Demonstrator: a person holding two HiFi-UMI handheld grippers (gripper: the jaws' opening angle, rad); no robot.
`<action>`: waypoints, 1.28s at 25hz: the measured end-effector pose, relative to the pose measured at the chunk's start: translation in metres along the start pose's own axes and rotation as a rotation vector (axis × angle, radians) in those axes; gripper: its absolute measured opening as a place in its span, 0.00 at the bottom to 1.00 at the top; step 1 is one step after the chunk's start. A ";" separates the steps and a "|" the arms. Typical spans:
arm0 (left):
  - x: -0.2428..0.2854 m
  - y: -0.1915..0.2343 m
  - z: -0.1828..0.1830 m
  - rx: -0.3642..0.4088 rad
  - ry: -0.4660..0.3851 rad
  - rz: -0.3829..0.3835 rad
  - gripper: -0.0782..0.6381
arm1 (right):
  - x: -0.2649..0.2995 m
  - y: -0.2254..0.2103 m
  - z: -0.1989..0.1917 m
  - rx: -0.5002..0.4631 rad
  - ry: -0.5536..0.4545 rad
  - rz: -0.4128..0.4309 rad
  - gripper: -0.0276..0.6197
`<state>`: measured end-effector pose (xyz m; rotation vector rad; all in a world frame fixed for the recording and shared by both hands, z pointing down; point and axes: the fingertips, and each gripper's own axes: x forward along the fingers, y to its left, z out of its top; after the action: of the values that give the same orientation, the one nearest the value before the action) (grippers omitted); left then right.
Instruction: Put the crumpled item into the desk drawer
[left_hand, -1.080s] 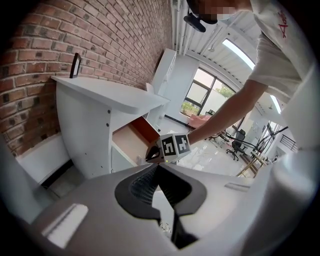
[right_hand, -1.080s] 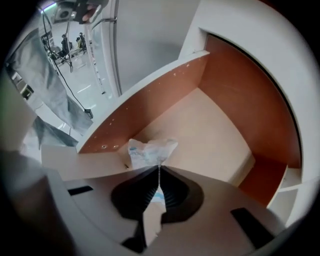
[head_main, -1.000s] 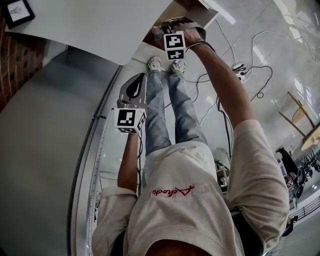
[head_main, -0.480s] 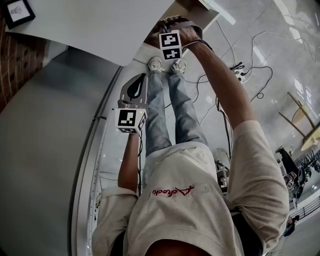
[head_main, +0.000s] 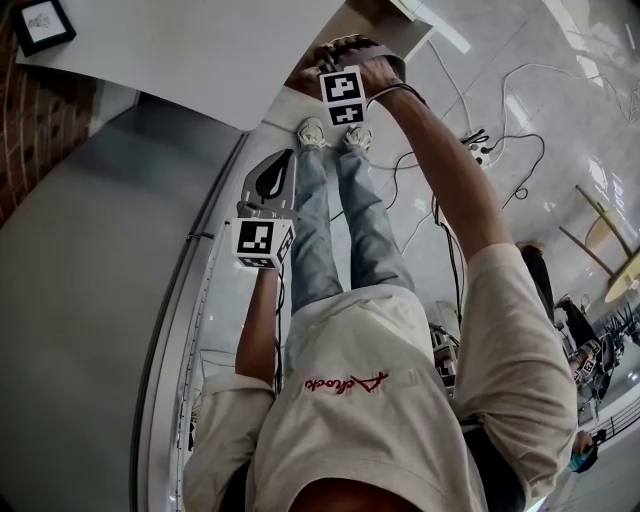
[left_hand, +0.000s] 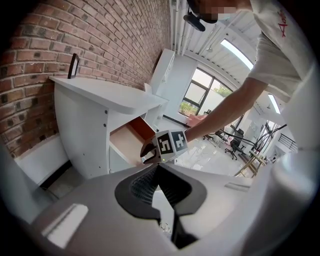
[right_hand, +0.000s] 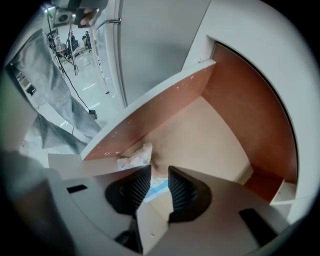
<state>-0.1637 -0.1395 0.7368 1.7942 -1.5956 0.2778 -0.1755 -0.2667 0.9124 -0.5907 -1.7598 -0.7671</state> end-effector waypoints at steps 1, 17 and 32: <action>0.000 -0.001 0.001 0.003 -0.001 -0.001 0.12 | -0.002 -0.001 0.000 0.001 -0.002 -0.010 0.20; 0.001 -0.024 -0.004 0.050 0.006 -0.033 0.12 | -0.051 0.004 0.000 0.225 -0.101 -0.171 0.06; 0.014 -0.049 -0.001 0.093 0.013 -0.070 0.12 | -0.146 0.039 -0.035 1.149 -0.415 -0.452 0.06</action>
<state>-0.1142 -0.1505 0.7281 1.9110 -1.5298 0.3357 -0.0814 -0.2700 0.7889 0.4741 -2.3740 0.1920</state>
